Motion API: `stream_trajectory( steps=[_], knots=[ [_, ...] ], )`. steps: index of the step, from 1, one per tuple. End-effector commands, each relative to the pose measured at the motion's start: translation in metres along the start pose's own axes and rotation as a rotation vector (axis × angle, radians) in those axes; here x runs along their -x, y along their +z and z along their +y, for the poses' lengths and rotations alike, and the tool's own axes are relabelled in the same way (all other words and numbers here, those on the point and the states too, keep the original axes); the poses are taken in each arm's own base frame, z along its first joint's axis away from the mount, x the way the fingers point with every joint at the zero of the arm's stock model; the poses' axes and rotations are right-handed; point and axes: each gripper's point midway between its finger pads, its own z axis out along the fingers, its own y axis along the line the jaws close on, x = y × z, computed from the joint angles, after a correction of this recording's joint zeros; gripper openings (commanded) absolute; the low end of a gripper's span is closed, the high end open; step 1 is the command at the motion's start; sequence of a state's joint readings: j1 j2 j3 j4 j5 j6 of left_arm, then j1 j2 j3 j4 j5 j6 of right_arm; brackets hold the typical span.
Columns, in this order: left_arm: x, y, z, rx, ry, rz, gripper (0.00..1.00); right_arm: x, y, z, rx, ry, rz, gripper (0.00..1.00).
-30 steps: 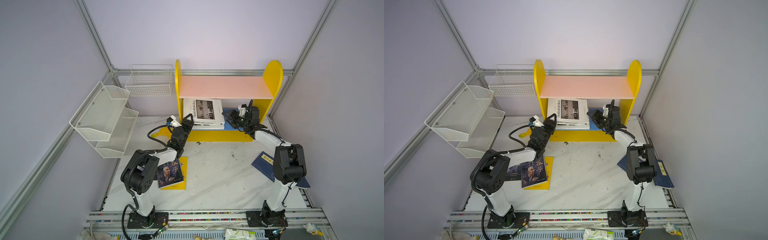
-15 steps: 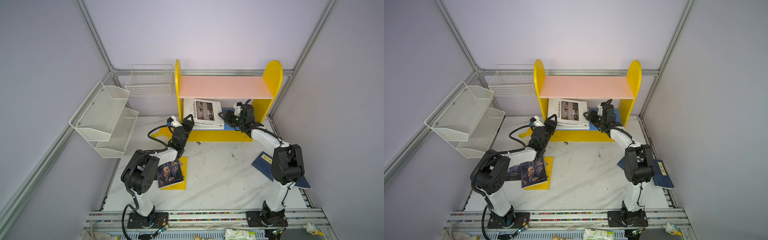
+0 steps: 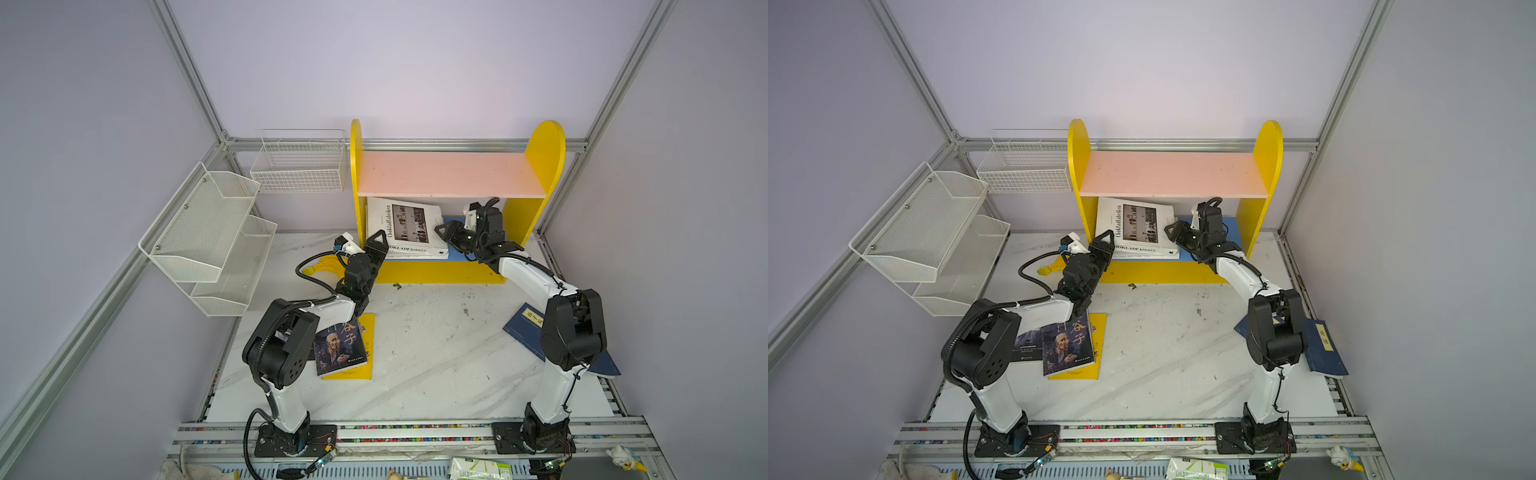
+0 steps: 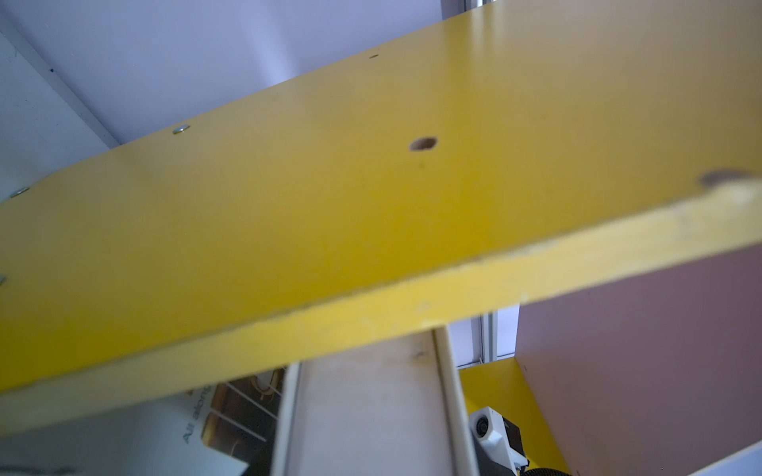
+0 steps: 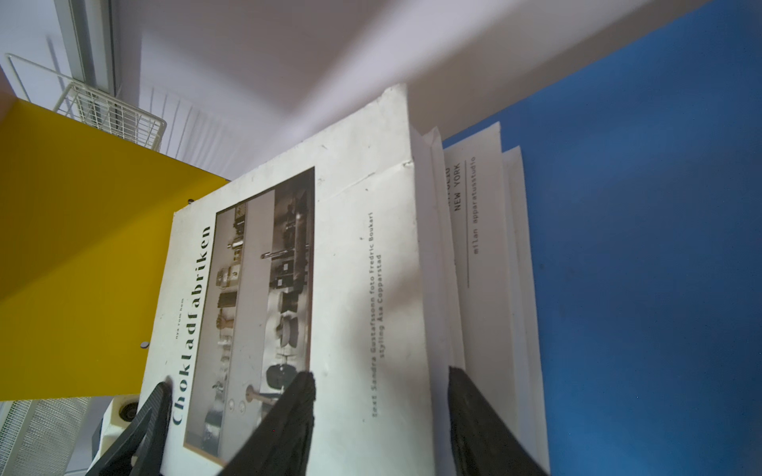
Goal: Stacking books/files
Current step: Place the book at the bookshelf.
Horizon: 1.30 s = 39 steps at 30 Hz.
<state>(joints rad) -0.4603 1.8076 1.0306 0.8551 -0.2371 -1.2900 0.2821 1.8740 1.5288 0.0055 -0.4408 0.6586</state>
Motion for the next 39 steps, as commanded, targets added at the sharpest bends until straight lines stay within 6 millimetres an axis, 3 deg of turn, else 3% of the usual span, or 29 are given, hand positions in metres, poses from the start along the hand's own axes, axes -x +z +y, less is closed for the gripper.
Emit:
stream_trajectory(
  steps=[1, 7, 15, 20, 23, 27, 36, 39],
  knots=[
    [0.023, 0.011, -0.066, -0.173, -0.037, -0.087, 0.37, 0.012, -0.004, 0.025, 0.051, -0.062, -0.044, 0.56],
    [0.026, 0.011, -0.066, -0.168, -0.035, -0.103, 0.37, 0.015, -0.006, 0.030, 0.055, -0.066, -0.055, 0.56],
    [0.023, 0.014, -0.059, -0.152, -0.033, -0.100, 0.37, 0.002, 0.005, 0.021, 0.040, -0.058, -0.032, 0.55],
    [0.020, 0.016, -0.058, -0.151, -0.034, -0.091, 0.39, 0.006, 0.009, 0.018, 0.029, -0.059, -0.050, 0.51],
    [0.019, 0.015, -0.056, -0.140, -0.031, -0.088, 0.47, 0.008, 0.011, 0.018, 0.025, -0.060, -0.058, 0.50],
    [0.020, 0.010, -0.048, -0.074, -0.028, -0.080, 0.65, 0.011, 0.011, 0.016, 0.008, -0.058, -0.072, 0.48],
    [0.020, 0.000, -0.042, 0.030, 0.011, -0.044, 0.84, 0.017, 0.016, 0.015, 0.008, -0.044, -0.093, 0.44],
    [0.021, -0.004, -0.044, 0.049, 0.031, -0.032, 0.95, 0.020, 0.016, 0.019, 0.022, -0.038, -0.103, 0.44]
  ],
)
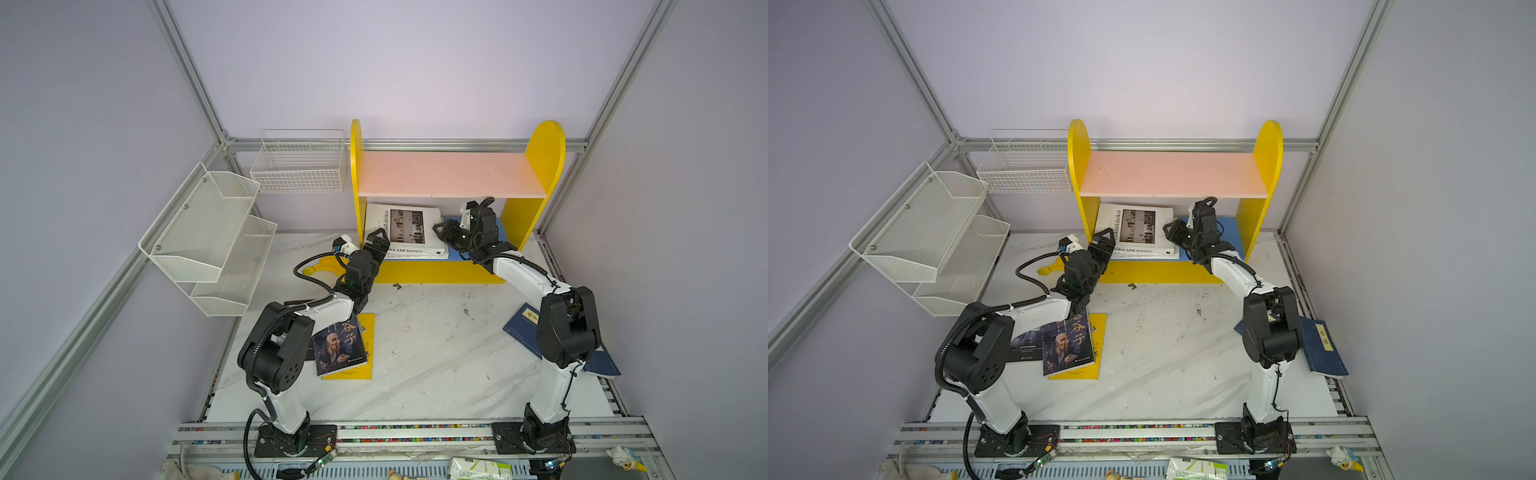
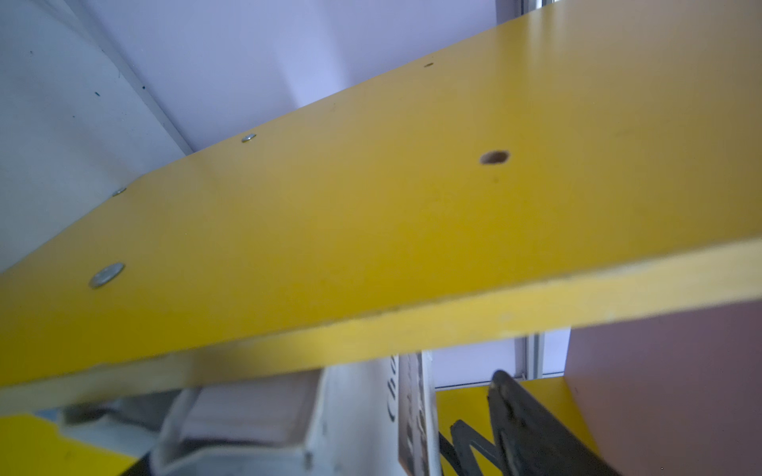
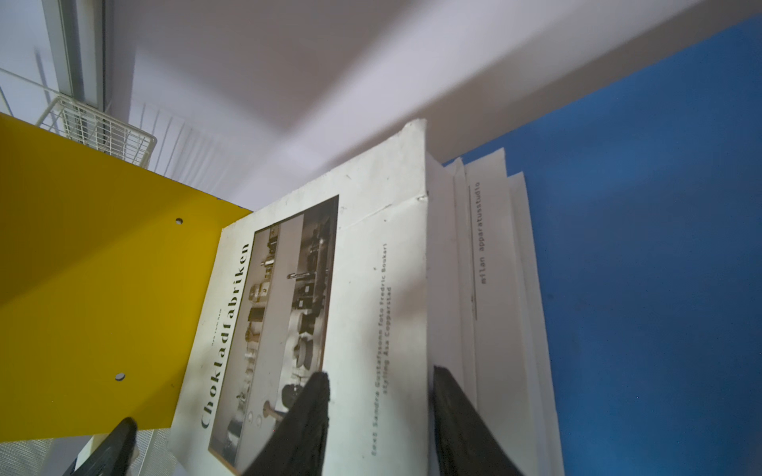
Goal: Stacking books/files
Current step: Place the book at the bookshelf.
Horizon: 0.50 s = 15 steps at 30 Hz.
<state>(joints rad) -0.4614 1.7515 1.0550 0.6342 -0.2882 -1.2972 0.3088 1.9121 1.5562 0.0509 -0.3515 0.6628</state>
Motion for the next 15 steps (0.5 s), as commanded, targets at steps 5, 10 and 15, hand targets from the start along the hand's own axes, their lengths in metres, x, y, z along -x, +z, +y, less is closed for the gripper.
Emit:
stream_trajectory(
  steps=[5, 10, 15],
  knots=[
    [0.023, -0.018, -0.055, -0.046, 0.050, -0.014, 1.00, 0.020, 0.001, 0.026, 0.068, -0.017, -0.057, 0.43],
    [0.034, -0.032, -0.042, -0.005, 0.083, 0.000, 1.00, 0.021, 0.004, 0.029, 0.084, -0.009, -0.062, 0.43],
    [0.050, -0.051, -0.019, 0.061, 0.121, -0.003, 1.00, 0.020, 0.005, 0.032, 0.089, -0.009, -0.067, 0.43]
  ],
)
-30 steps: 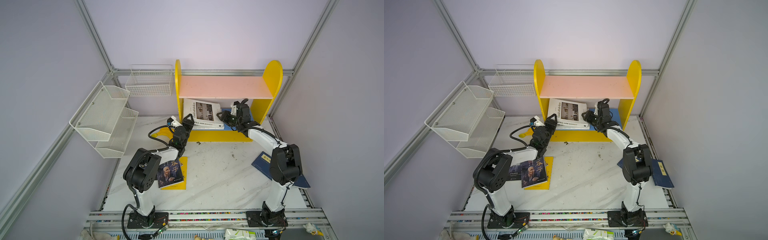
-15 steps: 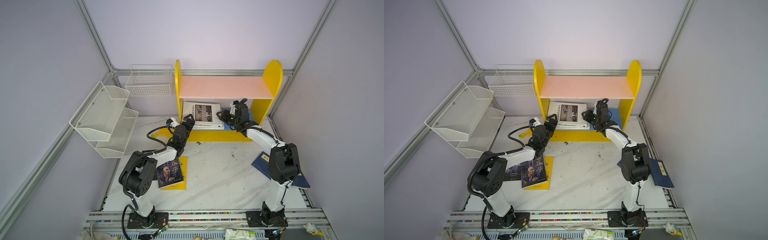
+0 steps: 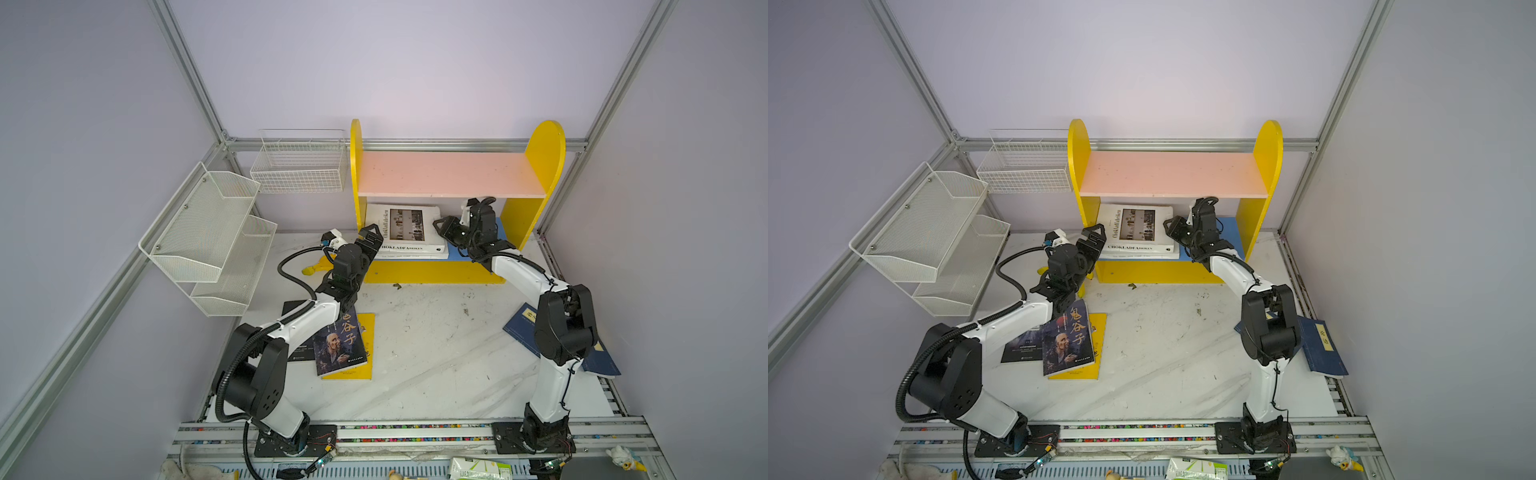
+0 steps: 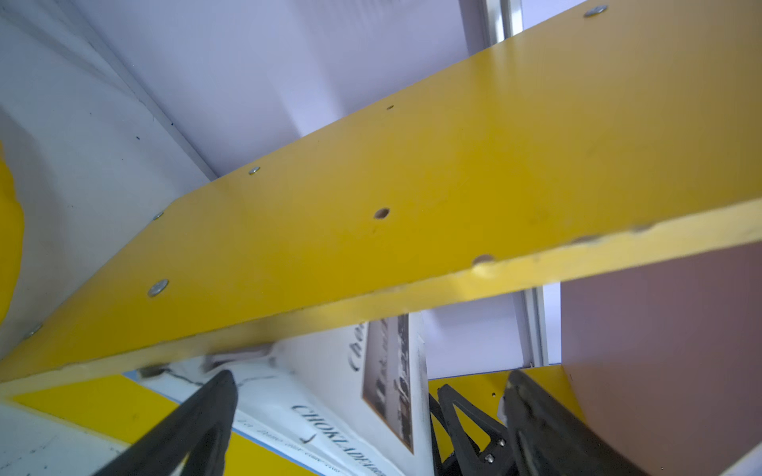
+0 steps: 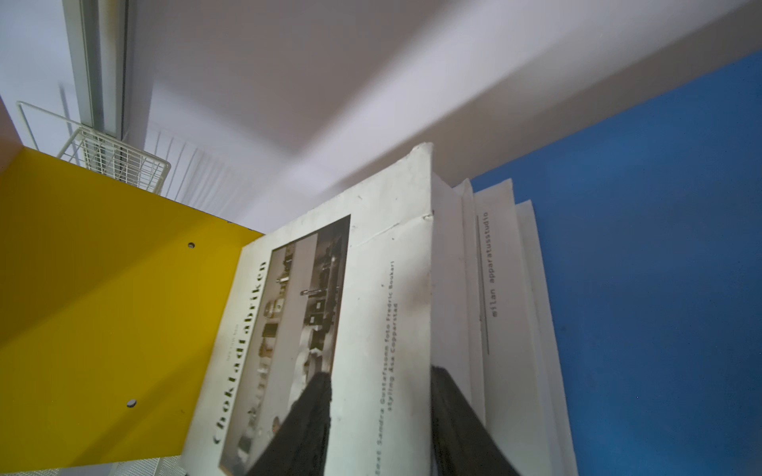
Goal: Stacking books/files
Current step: Place the book at the bookshelf.
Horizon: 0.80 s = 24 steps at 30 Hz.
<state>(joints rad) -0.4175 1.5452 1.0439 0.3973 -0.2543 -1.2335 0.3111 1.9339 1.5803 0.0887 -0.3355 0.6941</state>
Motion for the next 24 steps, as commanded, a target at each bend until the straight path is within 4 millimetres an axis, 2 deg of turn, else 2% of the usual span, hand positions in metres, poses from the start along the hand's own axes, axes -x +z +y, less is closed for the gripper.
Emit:
stream_trajectory(
  steps=[1, 4, 7, 14, 19, 20, 24],
  knots=[
    [0.014, -0.019, 0.014, 0.033, 0.055, -0.012, 1.00, 0.010, 0.001, 0.029, 0.075, -0.029, -0.034, 0.43],
    [0.020, -0.028, 0.028, 0.064, 0.065, -0.020, 1.00, 0.011, 0.001, 0.029, 0.077, -0.027, -0.042, 0.43],
    [0.019, -0.028, 0.039, 0.082, 0.101, -0.005, 1.00, 0.007, 0.002, 0.029, 0.081, -0.022, -0.040, 0.43],
    [0.015, -0.023, 0.019, -0.001, 0.223, 0.068, 1.00, 0.006, 0.002, 0.036, 0.093, -0.029, -0.045, 0.44],
    [0.017, -0.025, 0.023, 0.013, 0.256, 0.062, 1.00, 0.005, 0.004, 0.036, 0.083, -0.028, -0.047, 0.45],
    [0.025, -0.034, 0.011, -0.013, 0.253, 0.040, 1.00, 0.003, 0.006, 0.035, 0.080, -0.028, -0.044, 0.47],
    [0.032, -0.041, 0.013, -0.010, 0.253, 0.024, 1.00, 0.002, 0.008, 0.029, 0.048, -0.036, -0.047, 0.53]
  ],
)
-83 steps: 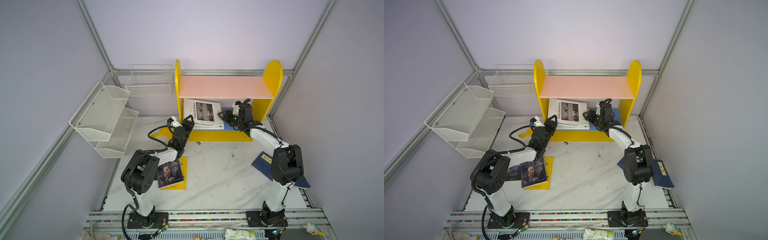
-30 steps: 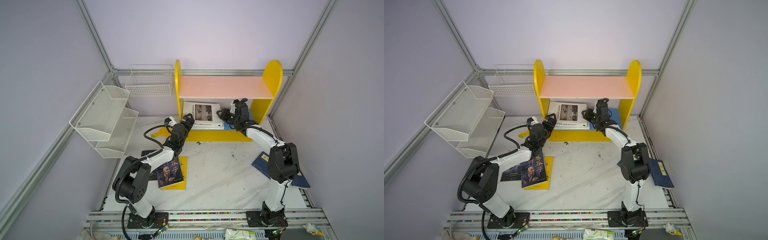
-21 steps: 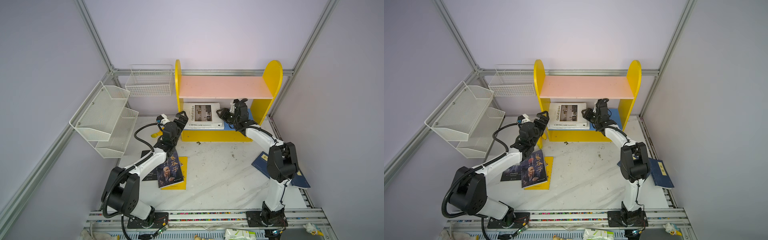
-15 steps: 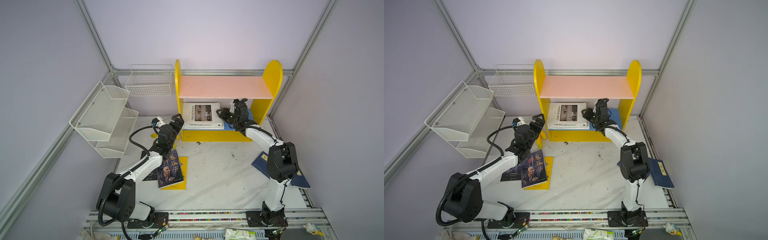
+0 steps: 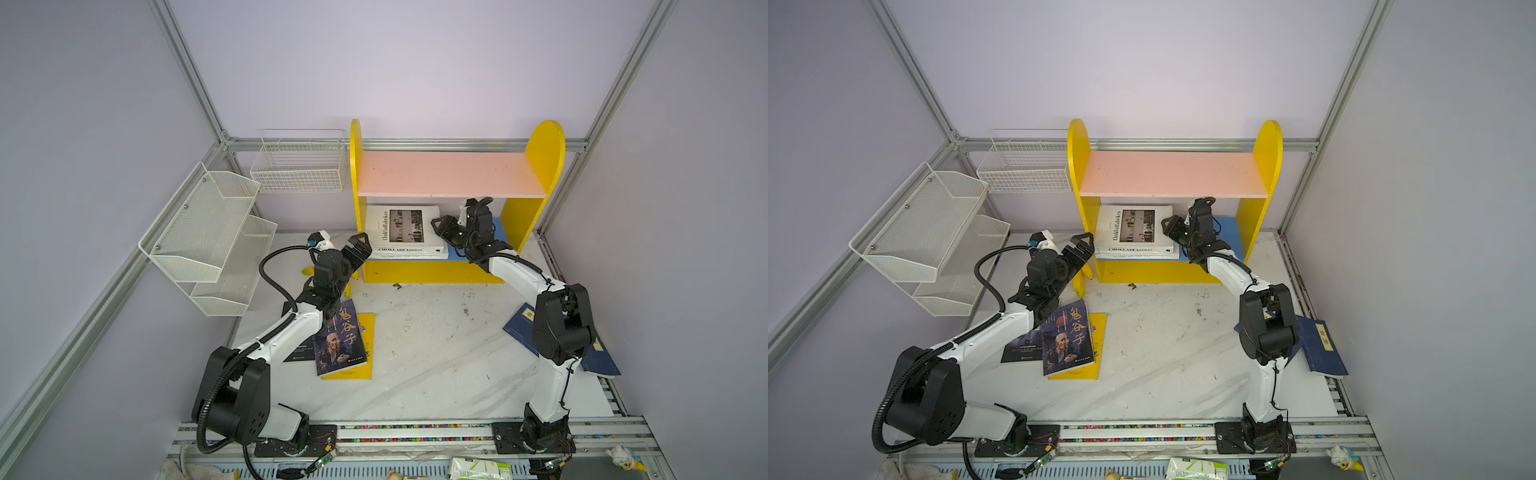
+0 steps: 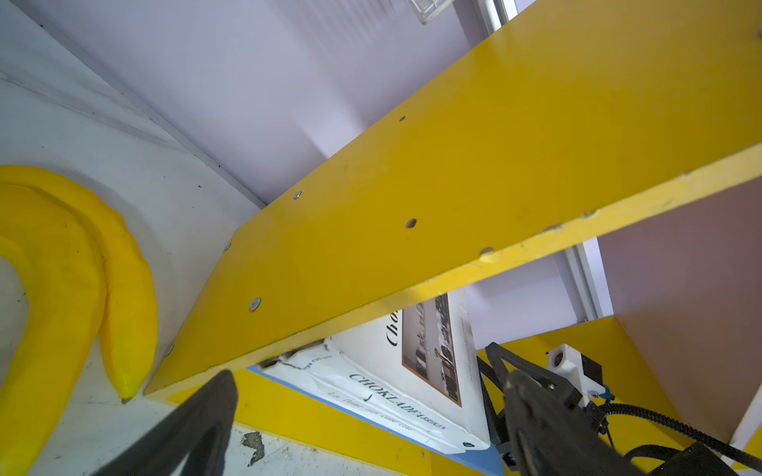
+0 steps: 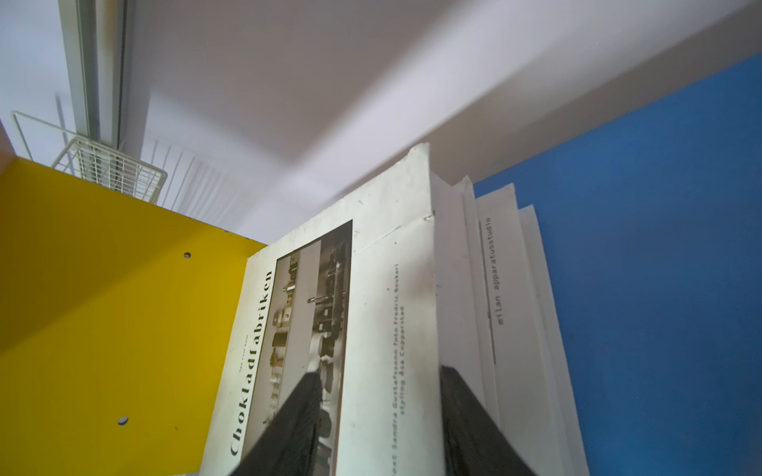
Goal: Stacking books/files
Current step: Place the book at the bookshelf.
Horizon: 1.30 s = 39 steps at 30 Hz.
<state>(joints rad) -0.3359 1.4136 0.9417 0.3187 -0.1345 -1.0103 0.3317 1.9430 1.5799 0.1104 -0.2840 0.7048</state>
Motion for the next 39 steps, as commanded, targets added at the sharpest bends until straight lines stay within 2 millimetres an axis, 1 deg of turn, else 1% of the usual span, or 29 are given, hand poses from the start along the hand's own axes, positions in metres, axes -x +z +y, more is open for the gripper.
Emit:
stream_trajectory(
  steps=[1, 5, 7, 9, 12, 13, 14, 16, 19, 20, 22, 23, 25, 28, 31, 34, 36, 38, 39],
  knots=[
    [0.013, -0.015, -0.003, -0.030, 0.032, -0.040, 1.00, 0.003, 0.002, 0.026, 0.055, -0.038, -0.019, 0.56],
    [0.016, -0.020, -0.001, -0.026, 0.033, -0.050, 1.00, 0.010, -0.004, 0.026, 0.024, -0.060, -0.044, 0.67],
    [0.017, -0.020, -0.001, -0.025, 0.034, -0.051, 1.00, 0.018, -0.009, 0.025, -0.007, -0.078, -0.073, 0.71],
    [0.017, -0.022, -0.001, -0.024, 0.039, -0.050, 1.00, 0.031, -0.017, 0.026, -0.048, -0.112, -0.120, 0.74],
    [0.019, -0.025, -0.003, -0.027, 0.055, -0.051, 1.00, 0.045, -0.024, 0.032, -0.079, -0.153, -0.152, 0.79],
    [0.020, -0.027, -0.003, -0.028, 0.063, -0.050, 1.00, 0.049, -0.027, 0.034, -0.091, -0.171, -0.164, 0.82],
    [0.021, -0.029, -0.005, -0.031, 0.073, -0.049, 1.00, 0.053, -0.031, 0.035, -0.103, -0.184, -0.176, 0.84],
    [0.023, -0.034, -0.006, -0.032, 0.097, -0.041, 1.00, 0.059, -0.041, 0.041, -0.102, -0.204, -0.199, 0.86],
    [0.024, -0.046, -0.005, -0.016, 0.155, -0.018, 1.00, 0.069, -0.068, 0.049, -0.115, -0.231, -0.252, 0.86],
    [0.023, -0.051, -0.001, 0.005, 0.178, -0.003, 1.00, 0.069, -0.076, 0.051, -0.113, -0.233, -0.260, 0.86],
    [0.020, -0.062, 0.009, 0.051, 0.217, 0.025, 1.00, 0.062, -0.091, 0.055, -0.102, -0.240, -0.251, 0.86],
    [0.018, -0.069, 0.017, 0.083, 0.235, 0.041, 1.00, 0.055, -0.099, 0.055, -0.107, -0.241, -0.242, 0.86],
    [0.013, -0.083, 0.036, 0.144, 0.252, 0.064, 1.00, 0.038, -0.114, 0.063, -0.091, -0.254, -0.228, 0.85],
    [0.003, -0.104, 0.067, 0.235, 0.254, 0.099, 1.00, 0.000, -0.129, 0.080, -0.052, -0.277, -0.174, 0.85],
    [-0.012, -0.124, 0.099, 0.317, 0.240, 0.146, 1.00, -0.051, -0.137, 0.099, 0.014, -0.298, -0.089, 0.85],
    [-0.027, -0.144, 0.129, 0.392, 0.223, 0.184, 1.00, -0.113, -0.135, 0.111, 0.062, -0.308, 0.031, 0.85],
    [-0.037, -0.157, 0.147, 0.435, 0.206, 0.209, 1.00, -0.156, -0.131, 0.114, 0.084, -0.311, 0.108, 0.85],
    [-0.045, -0.169, 0.162, 0.471, 0.192, 0.223, 1.00, -0.191, -0.125, 0.113, 0.098, -0.297, 0.166, 0.85],
    [-0.049, -0.174, 0.170, 0.488, 0.186, 0.228, 1.00, -0.212, -0.120, 0.112, 0.106, -0.286, 0.202, 0.84]
  ],
)
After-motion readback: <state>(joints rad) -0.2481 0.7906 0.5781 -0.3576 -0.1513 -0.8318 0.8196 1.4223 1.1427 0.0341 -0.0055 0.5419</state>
